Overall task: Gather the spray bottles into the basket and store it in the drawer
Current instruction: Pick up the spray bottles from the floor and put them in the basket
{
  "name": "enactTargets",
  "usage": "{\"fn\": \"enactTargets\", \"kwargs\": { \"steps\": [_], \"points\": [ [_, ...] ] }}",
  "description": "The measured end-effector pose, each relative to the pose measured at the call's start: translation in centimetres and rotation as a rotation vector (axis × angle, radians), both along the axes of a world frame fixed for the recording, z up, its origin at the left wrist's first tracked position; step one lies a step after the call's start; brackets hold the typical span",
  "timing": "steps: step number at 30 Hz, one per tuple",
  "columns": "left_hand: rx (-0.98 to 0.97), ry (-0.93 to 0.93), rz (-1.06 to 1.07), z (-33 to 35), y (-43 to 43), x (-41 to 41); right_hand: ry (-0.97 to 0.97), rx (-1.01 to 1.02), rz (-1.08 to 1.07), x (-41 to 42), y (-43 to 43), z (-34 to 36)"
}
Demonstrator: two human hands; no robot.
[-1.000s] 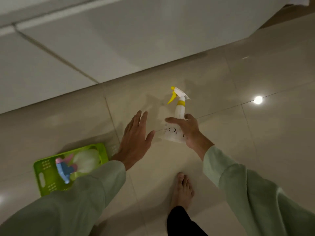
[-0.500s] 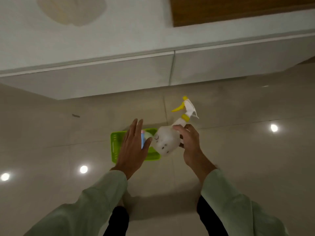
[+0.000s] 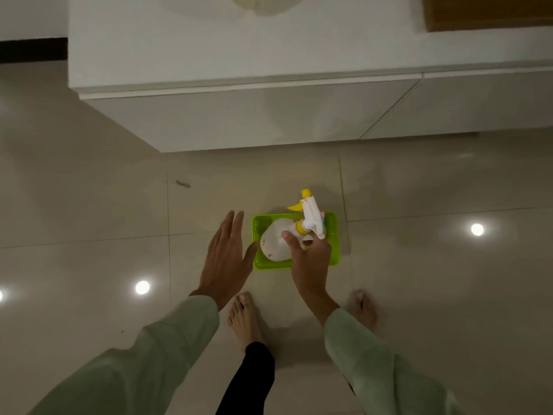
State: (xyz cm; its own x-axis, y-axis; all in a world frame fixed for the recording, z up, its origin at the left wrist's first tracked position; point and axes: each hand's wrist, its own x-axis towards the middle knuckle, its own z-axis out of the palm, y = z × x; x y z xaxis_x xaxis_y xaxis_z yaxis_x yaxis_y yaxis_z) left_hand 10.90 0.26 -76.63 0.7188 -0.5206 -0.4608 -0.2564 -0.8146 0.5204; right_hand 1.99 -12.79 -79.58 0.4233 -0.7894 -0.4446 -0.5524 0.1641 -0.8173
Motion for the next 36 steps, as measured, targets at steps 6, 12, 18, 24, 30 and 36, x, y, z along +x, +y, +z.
{"fn": "enactTargets", "kwargs": {
  "steps": [6, 12, 18, 24, 30, 36],
  "points": [
    [0.001, 0.010, 0.022, -6.0, 1.6, 1.3, 0.068, -0.143, 0.072, 1.4, 3.8, -8.4],
    [0.001, 0.028, -0.003, -11.5, 2.1, 2.4, 0.098, -0.253, 0.109, 2.8, 4.2, -15.7],
    [0.008, 0.026, -0.012, -14.2, 1.9, 3.5, 0.163, -0.342, 0.199, 2.7, 4.7, -18.3],
    [0.014, 0.036, -0.011, -13.2, 1.9, 3.7, 0.210, -0.238, 0.264, 1.7, 4.3, -17.3],
    [0.020, 0.030, -0.008, -9.1, 1.1, 3.5, 0.186, -0.123, 0.414, 0.5, 2.7, -12.9],
    [-0.006, -0.008, 0.009, -0.8, -1.0, 3.3, 0.000, -0.120, 0.441, 0.5, -0.7, -3.0]
  ]
}}
